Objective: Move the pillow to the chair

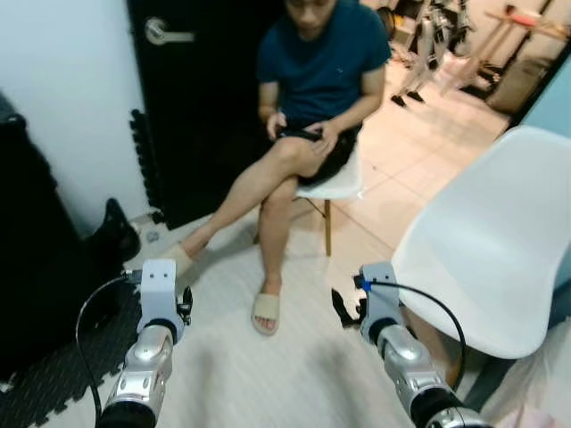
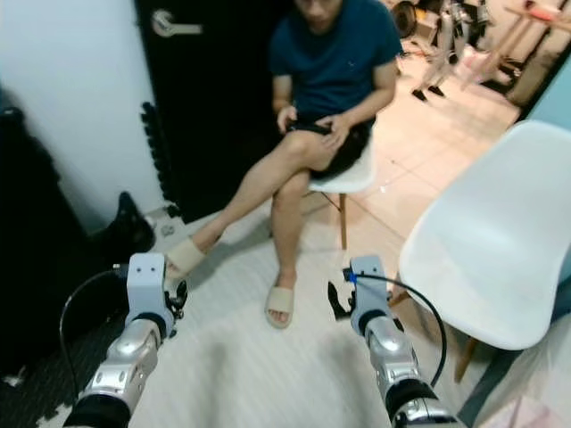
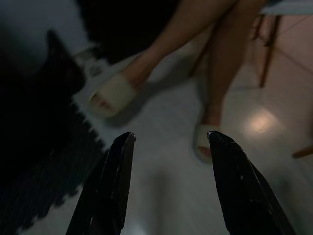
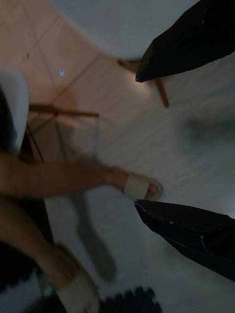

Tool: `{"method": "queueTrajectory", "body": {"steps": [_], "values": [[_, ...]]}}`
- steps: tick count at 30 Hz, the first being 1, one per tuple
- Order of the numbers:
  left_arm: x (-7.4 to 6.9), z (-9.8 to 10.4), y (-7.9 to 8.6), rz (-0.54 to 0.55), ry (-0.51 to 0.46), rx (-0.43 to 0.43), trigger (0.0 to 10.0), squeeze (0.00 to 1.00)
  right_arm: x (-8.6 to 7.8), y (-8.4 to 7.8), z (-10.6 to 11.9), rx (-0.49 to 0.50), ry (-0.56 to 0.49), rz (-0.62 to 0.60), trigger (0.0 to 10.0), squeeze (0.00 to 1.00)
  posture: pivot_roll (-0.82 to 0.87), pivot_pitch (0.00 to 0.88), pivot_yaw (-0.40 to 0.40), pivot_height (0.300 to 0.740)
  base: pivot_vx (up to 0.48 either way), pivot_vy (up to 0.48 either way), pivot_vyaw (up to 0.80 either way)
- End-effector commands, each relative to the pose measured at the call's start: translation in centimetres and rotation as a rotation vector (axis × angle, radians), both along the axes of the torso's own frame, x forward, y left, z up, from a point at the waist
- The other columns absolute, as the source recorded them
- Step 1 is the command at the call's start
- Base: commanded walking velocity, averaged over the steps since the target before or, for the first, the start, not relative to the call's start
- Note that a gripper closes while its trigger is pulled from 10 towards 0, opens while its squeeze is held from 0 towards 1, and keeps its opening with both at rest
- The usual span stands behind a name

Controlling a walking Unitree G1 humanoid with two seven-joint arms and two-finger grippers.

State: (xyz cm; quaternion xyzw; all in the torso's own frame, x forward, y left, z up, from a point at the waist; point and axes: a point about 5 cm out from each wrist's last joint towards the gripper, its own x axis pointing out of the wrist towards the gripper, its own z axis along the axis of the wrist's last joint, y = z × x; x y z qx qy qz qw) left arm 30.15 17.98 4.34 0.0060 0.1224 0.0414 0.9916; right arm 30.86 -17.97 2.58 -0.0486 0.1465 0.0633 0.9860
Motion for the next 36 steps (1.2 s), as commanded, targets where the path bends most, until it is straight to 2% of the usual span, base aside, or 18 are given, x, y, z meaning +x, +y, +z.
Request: {"method": "queueTrajectory", "body": {"steps": [1, 9, 26, 36], "values": [[0.0, 0.0, -0.5, -0.026, 0.015, 0.018, 10.0, 0.00, -0.7, -0.6, -0.8, 0.021, 0.030, -0.052, 10.0, 0.00, 0.01, 0.062, -0.058, 0.740, 0.000, 0.000, -0.80], [1.1, 0.6, -1.1, -0.071, 0.019, 0.037, 10.0, 0.00, -1.3, -0.6, -1.3, 0.039, 0.033, -0.095, 10.0, 0.00, 0.00, 0.060, -0.018, 0.740, 0.000, 0.000, -0.80], [1.1, 0.8, -1.0, -0.067, 0.017, 0.043, 10.0, 0.00, -1.4, -0.2, -1.5, 0.057, 0.034, -0.119, 10.0, 0.00, 0.02, 0.060, 0.008, 0.740, 0.000, 0.000, -0.80], [1.4, 1.1, -1.2, -0.061, 0.000, 0.011, 10.0, 0.00, -1.1, 0.0, -1.4, 0.058, 0.033, -0.104, 10.0, 0.00, 0.01, 0.036, -0.004, 0.740, 0.000, 0.000, -0.80]]}}
